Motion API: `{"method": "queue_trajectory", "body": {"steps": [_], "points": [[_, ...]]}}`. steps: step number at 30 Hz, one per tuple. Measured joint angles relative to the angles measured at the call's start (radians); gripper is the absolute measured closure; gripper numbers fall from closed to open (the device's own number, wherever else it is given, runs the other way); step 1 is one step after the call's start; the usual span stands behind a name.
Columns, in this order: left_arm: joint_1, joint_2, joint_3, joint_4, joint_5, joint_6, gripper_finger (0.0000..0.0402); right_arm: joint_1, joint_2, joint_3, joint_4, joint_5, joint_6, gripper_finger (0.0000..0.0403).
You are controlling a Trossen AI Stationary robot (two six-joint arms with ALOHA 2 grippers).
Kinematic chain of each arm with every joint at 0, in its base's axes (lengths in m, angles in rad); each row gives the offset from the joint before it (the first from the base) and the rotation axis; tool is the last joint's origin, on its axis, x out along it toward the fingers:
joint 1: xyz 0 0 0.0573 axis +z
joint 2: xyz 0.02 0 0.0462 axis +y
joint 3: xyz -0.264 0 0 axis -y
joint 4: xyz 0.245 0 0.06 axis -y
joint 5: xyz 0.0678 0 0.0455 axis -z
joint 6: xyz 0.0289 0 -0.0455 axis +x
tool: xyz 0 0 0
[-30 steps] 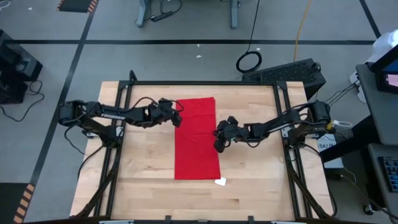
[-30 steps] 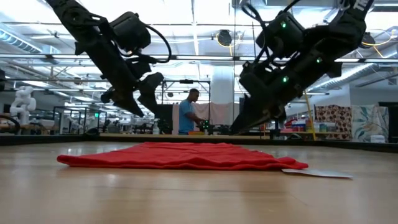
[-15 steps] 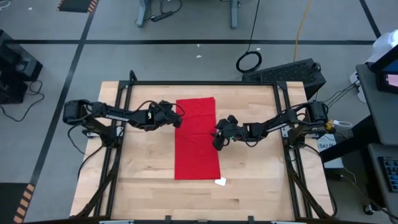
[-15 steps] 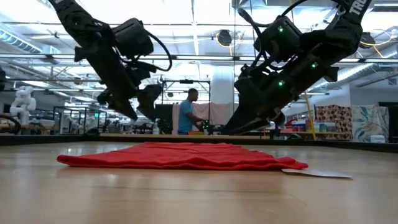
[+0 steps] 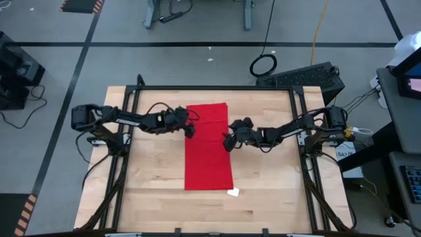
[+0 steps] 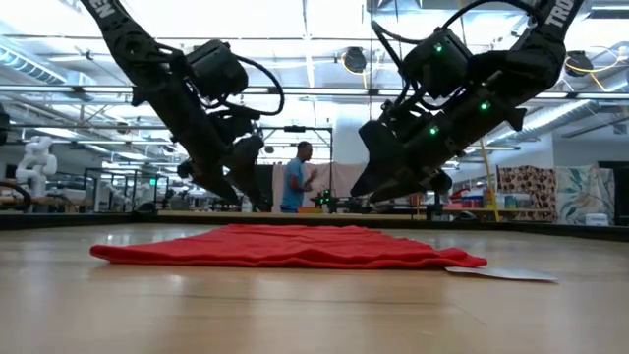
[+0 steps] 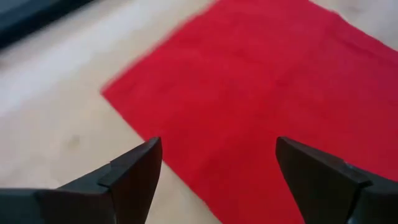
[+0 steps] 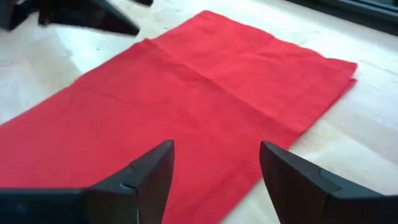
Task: Roll napkin
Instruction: Fold the red napkin
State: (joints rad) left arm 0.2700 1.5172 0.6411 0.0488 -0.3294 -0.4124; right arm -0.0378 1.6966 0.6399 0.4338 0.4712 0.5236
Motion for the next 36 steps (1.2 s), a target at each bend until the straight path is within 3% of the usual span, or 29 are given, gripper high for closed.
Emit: {"method": "queue_trajectory", "body": {"steps": [13, 18, 30, 36], "points": [[0.105, 0.001, 0.0, 0.002, 0.05, 0.085, 0.0085, 0.014, 0.0, 0.0, 0.085, 0.044, 0.088, 0.0174], [0.101, -0.015, 0.008, -0.003, 0.23, 0.047, 0.0085, -0.043, 0.0, 0.0, 0.064, 0.03, 0.119, 0.0174], [0.085, -0.015, 0.031, -0.035, 0.189, -0.001, 0.0085, -0.193, 0.0, 0.026, 0.031, -0.145, 0.138, 0.0174], [0.083, -0.015, 0.03, -0.063, 0.165, 0.008, 0.0085, -0.175, 0.0, 0.161, -0.173, -0.154, 0.086, 0.0174]]}}
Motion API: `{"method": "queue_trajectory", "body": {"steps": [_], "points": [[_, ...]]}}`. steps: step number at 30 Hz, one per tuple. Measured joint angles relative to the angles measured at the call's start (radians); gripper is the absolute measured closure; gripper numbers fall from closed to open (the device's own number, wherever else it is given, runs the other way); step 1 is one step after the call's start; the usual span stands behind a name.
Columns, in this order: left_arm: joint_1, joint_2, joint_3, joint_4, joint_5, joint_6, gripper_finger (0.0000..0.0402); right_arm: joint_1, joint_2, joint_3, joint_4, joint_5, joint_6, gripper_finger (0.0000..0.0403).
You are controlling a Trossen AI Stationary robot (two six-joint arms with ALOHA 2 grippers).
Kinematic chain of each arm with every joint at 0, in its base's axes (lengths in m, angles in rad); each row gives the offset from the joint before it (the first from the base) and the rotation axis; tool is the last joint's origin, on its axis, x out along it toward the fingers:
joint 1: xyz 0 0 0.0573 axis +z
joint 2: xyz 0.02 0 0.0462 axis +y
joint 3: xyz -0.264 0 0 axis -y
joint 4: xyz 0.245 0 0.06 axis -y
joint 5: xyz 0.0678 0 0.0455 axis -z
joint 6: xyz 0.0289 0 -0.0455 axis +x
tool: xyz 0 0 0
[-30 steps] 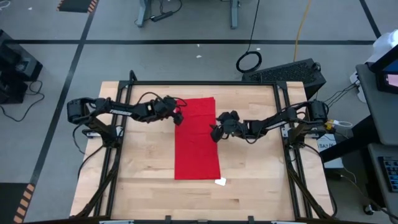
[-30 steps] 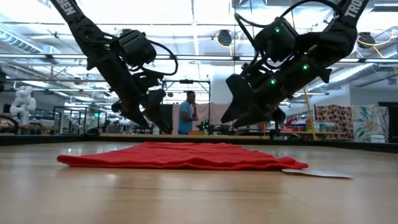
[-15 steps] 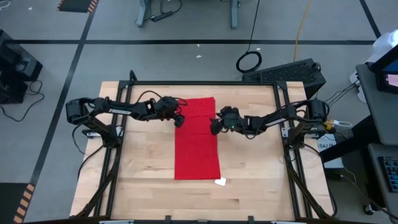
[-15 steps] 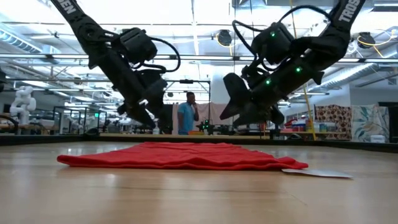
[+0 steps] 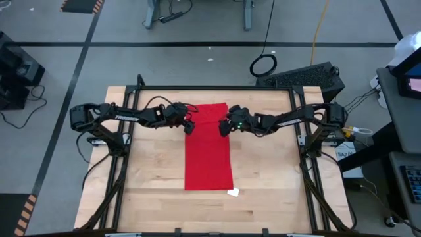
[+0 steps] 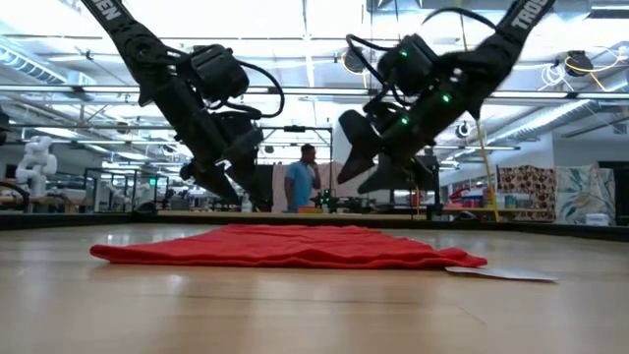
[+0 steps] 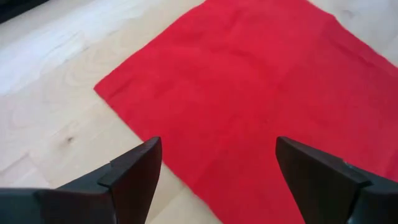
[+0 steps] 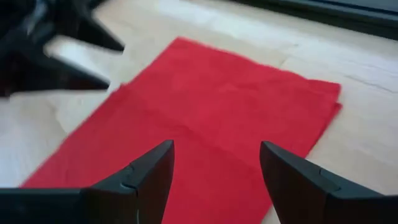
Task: Roll napkin
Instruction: Fold the red napkin
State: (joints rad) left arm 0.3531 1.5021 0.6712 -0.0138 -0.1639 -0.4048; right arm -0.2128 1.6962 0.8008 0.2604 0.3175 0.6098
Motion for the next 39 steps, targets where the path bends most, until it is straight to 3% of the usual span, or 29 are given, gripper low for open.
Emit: {"method": "queue_trajectory", "body": {"steps": [8, 15, 19, 27, 39], "points": [[0.0, 0.0, 0.0, 0.0, 0.008, 0.019, 0.0085, -0.05, 0.0, 0.062, -0.131, 0.005, -0.073, 0.0174], [-0.001, 0.0, 0.0, -0.005, 0.026, 0.019, 0.0084, -0.149, 0.0, 0.062, -0.172, -0.207, -0.041, 0.0174], [-0.001, 0.0, 0.0, -0.005, 0.026, 0.019, 0.0084, -0.203, 0.0, 0.081, -0.221, -0.269, -0.029, 0.0174], [0.001, 0.0, -0.001, -0.002, 0.027, 0.05, 0.0084, -0.253, 0.04, 0.227, -0.428, -0.272, -0.072, 0.0174], [-0.012, 0.0, 0.036, -0.054, 0.015, 0.098, 0.0084, -0.234, 0.264, 0.468, -0.695, -0.287, -0.166, 0.0174]]}}
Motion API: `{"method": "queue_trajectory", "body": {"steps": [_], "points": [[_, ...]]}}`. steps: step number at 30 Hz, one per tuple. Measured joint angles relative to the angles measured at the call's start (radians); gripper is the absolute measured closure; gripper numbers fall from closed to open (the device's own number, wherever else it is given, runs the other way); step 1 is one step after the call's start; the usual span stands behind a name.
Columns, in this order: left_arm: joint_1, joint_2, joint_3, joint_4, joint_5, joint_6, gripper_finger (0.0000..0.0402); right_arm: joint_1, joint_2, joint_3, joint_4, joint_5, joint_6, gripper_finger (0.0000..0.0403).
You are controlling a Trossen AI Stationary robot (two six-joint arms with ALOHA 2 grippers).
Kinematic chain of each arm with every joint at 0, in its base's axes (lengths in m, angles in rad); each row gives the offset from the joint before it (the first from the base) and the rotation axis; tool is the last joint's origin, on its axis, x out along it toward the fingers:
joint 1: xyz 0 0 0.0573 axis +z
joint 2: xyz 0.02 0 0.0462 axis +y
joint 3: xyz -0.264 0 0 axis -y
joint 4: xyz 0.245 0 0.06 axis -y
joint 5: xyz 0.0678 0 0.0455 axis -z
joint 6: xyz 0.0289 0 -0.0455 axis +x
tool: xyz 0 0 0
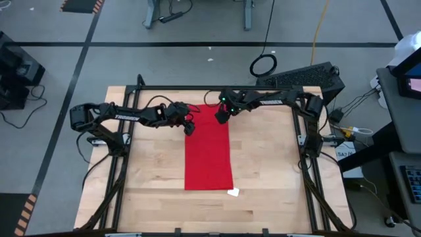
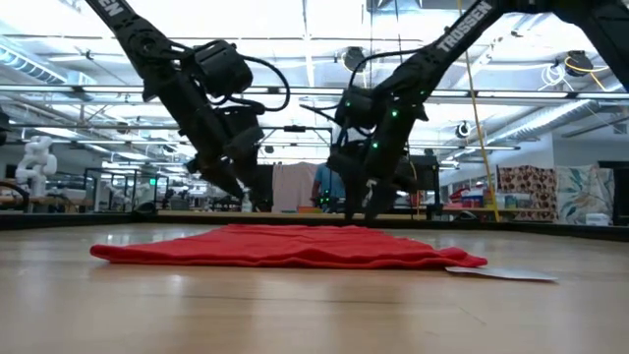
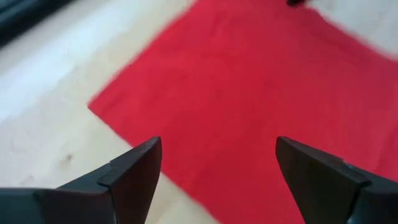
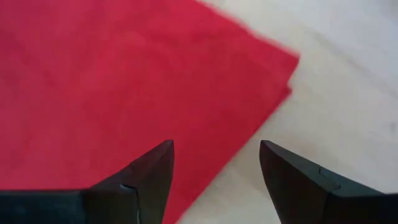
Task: Roll napkin
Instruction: Fold the red napkin
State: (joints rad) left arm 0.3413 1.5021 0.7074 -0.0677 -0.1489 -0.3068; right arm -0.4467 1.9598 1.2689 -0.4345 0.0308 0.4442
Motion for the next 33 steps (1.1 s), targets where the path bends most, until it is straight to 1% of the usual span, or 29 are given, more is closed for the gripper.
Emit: {"method": "queue_trajectory", "body": {"steps": [2, 3, 7, 9, 11, 13, 15, 20, 23, 25, 28, 29, 33], "points": [[-0.005, 0.0, 0.0, -0.039, 0.004, 0.01, 0.0085, 0.034, -0.006, -0.003, -0.048, 0.014, -0.014, 0.0174], [-0.005, 0.0, 0.0, -0.054, 0.004, 0.014, 0.0085, 0.062, -0.016, -0.008, -0.062, 0.043, -0.019, 0.0175], [-0.008, 0.0, 0.0, -0.061, 0.003, 0.035, 0.0085, 0.199, -0.095, -0.044, -0.09, 0.219, -0.019, 0.0185], [-0.009, 0.0, 0.0, -0.051, 0.004, 0.045, 0.0085, 0.277, -0.134, -0.076, -0.076, 0.27, -0.006, 0.0192], [-0.008, 0.0, 0.0, -0.039, 0.003, 0.056, 0.0085, 0.36, -0.16, -0.124, -0.05, 0.294, 0.01, 0.02], [-0.008, 0.0, 0.0, -0.038, 0.003, 0.061, 0.0085, 0.442, -0.171, -0.184, 0.033, 0.303, 0.039, 0.0209], [-0.008, 0.0, 0.0, -0.037, 0.002, 0.074, 0.0085, 0.513, -0.172, -0.249, 0.161, 0.303, 0.073, 0.0222], [-0.007, 0.0, 0.0, -0.033, -0.074, 0.18, 0.0085, 0.682, -0.126, -0.405, 0.595, 0.322, 0.088, 0.0267], [-0.009, 0.0, 0.0, -0.03, -0.085, 0.22, 0.0085, 0.746, -0.096, -0.467, 0.801, 0.365, 0.075, 0.03], [-0.01, 0.0, 0.0, -0.023, -0.085, 0.219, 0.0085, 0.77, -0.071, -0.489, 0.829, 0.382, 0.104, 0.0323], [-0.01, 0.0, 0.0, -0.017, -0.103, 0.219, 0.0085, 0.797, -0.026, -0.487, 0.847, 0.371, 0.161, 0.0356], [-0.01, 0.0, 0.0, -0.018, -0.123, 0.223, 0.0085, 0.806, -0.014, -0.485, 0.865, 0.351, 0.173, 0.0366], [-0.01, 0.0, 0.0, -0.028, -0.25, 0.306, 0.0085, 0.854, 0.029, -0.482, 0.927, 0.334, 0.225, 0.0397]]}}
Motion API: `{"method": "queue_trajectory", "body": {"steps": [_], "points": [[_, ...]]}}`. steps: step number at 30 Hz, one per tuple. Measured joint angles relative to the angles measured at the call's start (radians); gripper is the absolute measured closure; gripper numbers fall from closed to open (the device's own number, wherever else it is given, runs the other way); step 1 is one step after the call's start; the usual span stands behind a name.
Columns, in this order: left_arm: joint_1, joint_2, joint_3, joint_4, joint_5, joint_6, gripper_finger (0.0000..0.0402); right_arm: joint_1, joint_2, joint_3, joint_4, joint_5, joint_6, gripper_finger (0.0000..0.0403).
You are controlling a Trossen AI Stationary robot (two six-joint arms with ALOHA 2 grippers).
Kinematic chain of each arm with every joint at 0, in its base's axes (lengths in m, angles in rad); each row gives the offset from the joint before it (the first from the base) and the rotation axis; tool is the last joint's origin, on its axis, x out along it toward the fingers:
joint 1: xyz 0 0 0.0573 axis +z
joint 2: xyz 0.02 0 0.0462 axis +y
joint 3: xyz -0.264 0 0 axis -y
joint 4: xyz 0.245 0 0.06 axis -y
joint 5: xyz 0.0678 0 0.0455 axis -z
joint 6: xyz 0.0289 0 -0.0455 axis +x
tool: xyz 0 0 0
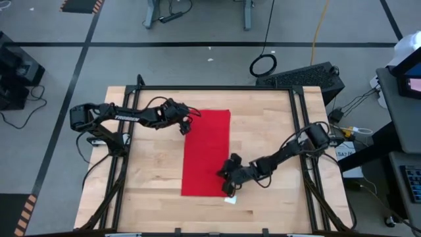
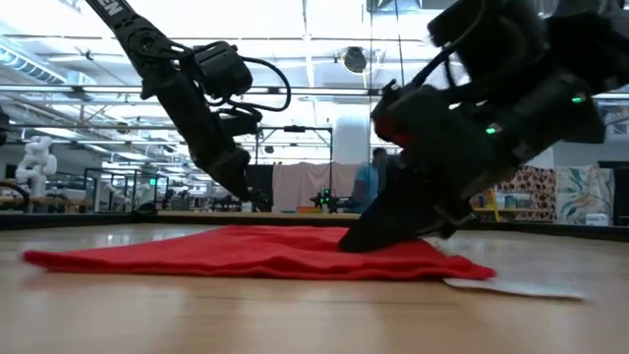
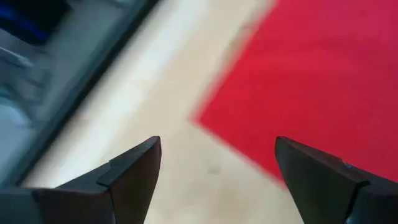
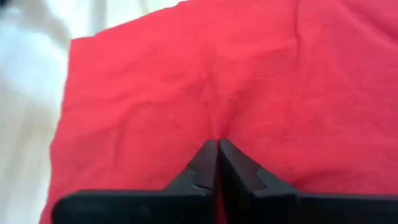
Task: Roll napkin
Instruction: Fold the red napkin
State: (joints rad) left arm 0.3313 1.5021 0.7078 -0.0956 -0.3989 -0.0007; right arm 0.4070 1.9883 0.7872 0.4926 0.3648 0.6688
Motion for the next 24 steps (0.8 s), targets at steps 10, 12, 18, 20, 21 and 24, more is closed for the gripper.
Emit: {"method": "queue_trajectory", "body": {"steps": [10, 12, 18, 20, 21, 24], "points": [[-0.006, 0.0, 0.0, -0.046, 0.059, -0.134, 0.0085, 0.097, 0.009, 0.004, 0.041, 0.005, 0.035, 0.0396], [-0.012, 0.0, 0.0, -0.074, 0.049, -0.207, 0.0085, 0.099, 0.002, 0.008, 0.047, -0.007, 0.01, 0.0396], [-0.027, 0.0, 0.001, -0.053, 0.072, -0.283, 0.0085, 0.092, -0.089, 0.006, -0.034, -0.022, -0.082, 0.0395], [-0.025, 0.0, 0.001, -0.056, 0.081, -0.305, 0.0085, 0.088, -0.137, 0.006, -0.078, -0.014, -0.113, 0.0395], [-0.023, 0.0, 0.001, -0.057, 0.083, -0.314, 0.0085, 0.086, -0.158, 0.006, -0.101, -0.014, -0.126, 0.0395], [-0.019, 0.004, 0.001, -0.061, 0.084, -0.323, 0.0085, 0.084, -0.217, 0.006, -0.167, -0.003, -0.152, 0.0395]]}}
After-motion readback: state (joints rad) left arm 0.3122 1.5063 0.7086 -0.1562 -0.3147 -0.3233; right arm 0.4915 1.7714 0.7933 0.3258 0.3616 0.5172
